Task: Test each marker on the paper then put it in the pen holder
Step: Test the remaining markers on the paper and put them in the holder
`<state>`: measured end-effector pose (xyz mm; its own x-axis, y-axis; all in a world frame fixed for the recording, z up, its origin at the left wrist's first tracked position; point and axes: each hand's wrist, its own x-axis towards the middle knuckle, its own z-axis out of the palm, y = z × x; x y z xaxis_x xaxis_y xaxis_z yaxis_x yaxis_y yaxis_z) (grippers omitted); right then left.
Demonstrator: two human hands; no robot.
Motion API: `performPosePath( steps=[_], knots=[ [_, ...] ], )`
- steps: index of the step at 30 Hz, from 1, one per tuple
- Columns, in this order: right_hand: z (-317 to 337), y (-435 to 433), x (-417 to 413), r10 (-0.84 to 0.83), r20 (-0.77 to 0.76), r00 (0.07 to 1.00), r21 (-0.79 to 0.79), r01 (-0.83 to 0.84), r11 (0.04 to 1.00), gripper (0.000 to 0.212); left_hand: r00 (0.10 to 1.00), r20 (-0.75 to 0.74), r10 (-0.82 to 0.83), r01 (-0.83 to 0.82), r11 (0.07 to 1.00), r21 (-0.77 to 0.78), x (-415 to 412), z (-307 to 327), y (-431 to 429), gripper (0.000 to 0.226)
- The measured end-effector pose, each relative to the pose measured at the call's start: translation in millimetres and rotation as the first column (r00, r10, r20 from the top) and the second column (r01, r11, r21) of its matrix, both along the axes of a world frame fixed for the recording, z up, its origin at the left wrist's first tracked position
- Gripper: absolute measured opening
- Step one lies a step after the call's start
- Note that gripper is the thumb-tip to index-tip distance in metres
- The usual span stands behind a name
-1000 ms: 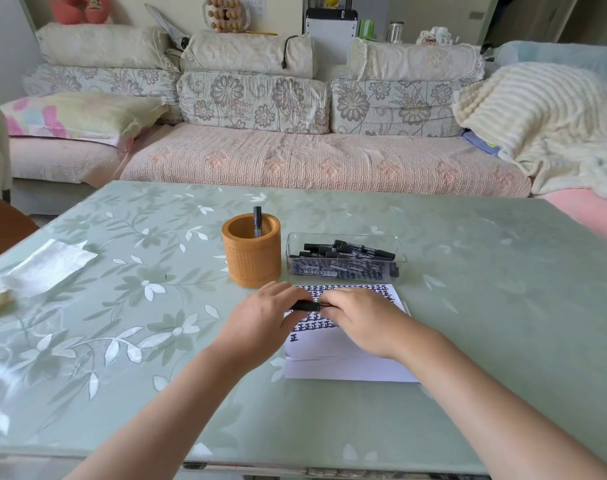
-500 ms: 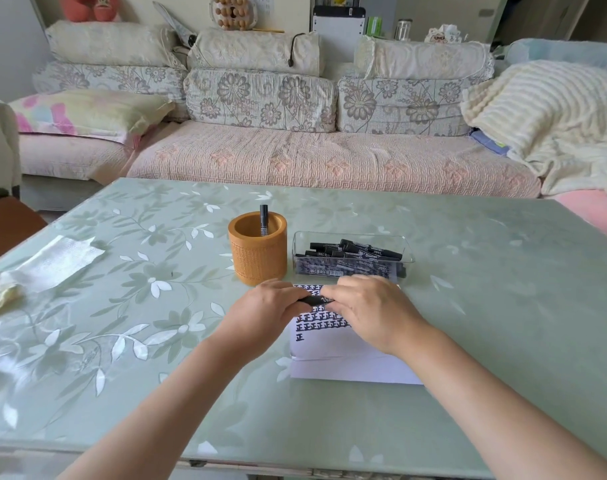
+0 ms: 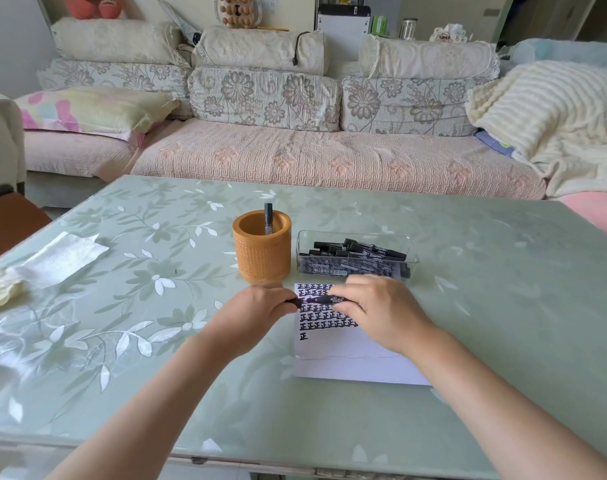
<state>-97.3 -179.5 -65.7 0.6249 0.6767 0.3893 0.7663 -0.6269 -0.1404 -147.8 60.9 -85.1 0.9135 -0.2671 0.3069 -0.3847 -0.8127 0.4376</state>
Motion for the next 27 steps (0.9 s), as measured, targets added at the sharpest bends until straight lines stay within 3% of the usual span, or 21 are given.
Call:
performPosePath(
  steps=[4, 6, 9, 13, 16, 21, 27],
  knots=[
    [-6, -7, -2, -0.129, -0.233, 0.964, -0.035, 0.124, 0.992, 0.026, 0.993, 0.034, 0.109, -0.107, 0.993, -0.044, -1, -8, 9, 0.017],
    [-8, -6, -4, -0.135, -0.315, 0.94, 0.002, 0.142, 0.99, 0.031, 0.982, 0.015, 0.19, -0.191, 0.981, 0.038, -1, -16, 8, 0.024],
    [-7, -3, -9, -0.08, -0.422, 0.903, 0.098, 0.133, 0.986, 0.047, 0.969, 0.057, 0.24, -0.246, 0.96, 0.132, -2, -26, 8, 0.023],
    [-10, 1, -14, 0.02, -0.48, 0.877, 0.246, 0.112, 0.963, 0.037, 0.968, 0.091, 0.236, -0.247, 0.96, 0.134, -1, -31, 7, 0.017],
    [-13, 3, -14, 0.078, -0.553, 0.83, 0.348, 0.145, 0.926, 0.049, 0.968, 0.106, 0.228, -0.24, 0.963, 0.125, -3, -34, 8, 0.027],
    [-15, 3, -13, 0.122, -0.601, 0.79, 0.34, 0.115, 0.933, 0.081, 0.975, 0.194, 0.112, -0.114, 0.993, -0.001, -18, -31, 3, 0.02],
    [-15, 12, -18, 0.214, -0.628, 0.748, 0.426, 0.1, 0.899, 0.09, 0.987, 0.123, -0.102, 0.111, 0.991, -0.068, -38, -33, -7, 0.012]
  ],
)
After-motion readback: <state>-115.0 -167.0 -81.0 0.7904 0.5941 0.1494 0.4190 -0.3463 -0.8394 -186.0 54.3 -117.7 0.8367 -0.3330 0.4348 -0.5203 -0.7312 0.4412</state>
